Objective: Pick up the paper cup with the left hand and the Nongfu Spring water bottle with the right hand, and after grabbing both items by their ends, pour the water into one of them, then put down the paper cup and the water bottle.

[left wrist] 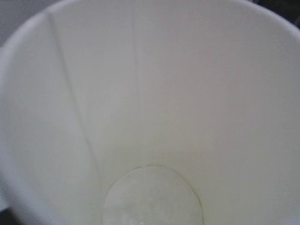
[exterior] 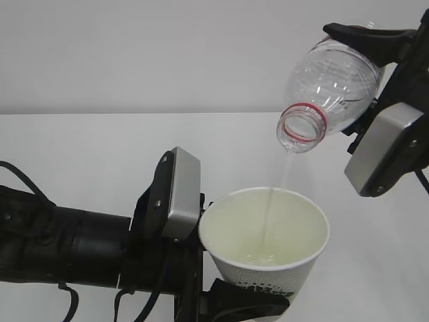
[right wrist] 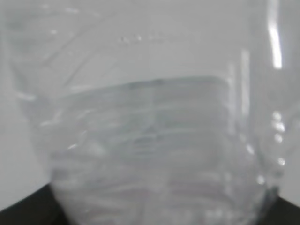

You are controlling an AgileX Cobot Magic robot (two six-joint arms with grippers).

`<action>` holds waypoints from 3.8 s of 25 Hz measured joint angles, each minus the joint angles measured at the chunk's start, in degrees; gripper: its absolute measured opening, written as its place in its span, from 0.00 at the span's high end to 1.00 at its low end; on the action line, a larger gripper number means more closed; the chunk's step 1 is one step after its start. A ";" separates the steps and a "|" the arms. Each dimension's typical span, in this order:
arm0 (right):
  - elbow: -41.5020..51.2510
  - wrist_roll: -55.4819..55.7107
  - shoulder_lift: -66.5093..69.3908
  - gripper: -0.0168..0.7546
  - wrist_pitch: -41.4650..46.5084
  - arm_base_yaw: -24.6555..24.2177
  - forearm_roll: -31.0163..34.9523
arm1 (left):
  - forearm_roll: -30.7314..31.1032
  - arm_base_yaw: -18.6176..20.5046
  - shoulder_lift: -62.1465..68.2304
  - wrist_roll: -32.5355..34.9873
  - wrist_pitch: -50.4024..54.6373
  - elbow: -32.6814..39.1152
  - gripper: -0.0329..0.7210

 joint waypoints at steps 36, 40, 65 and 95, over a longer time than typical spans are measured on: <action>0.00 -1.34 0.00 0.38 -0.04 0.00 -1.00 | -0.11 -0.25 0.00 0.00 0.00 0.00 0.30; 0.00 -1.34 0.00 0.38 -0.14 0.00 -1.00 | -0.11 -0.25 0.00 0.00 0.05 0.00 0.30; 0.00 -1.16 0.00 0.38 -0.46 0.00 -0.66 | -0.11 -0.38 0.00 0.00 0.14 0.00 0.30; 0.00 -1.16 0.00 0.38 -0.85 0.00 -0.63 | -0.11 -0.38 0.00 0.00 0.14 0.00 0.30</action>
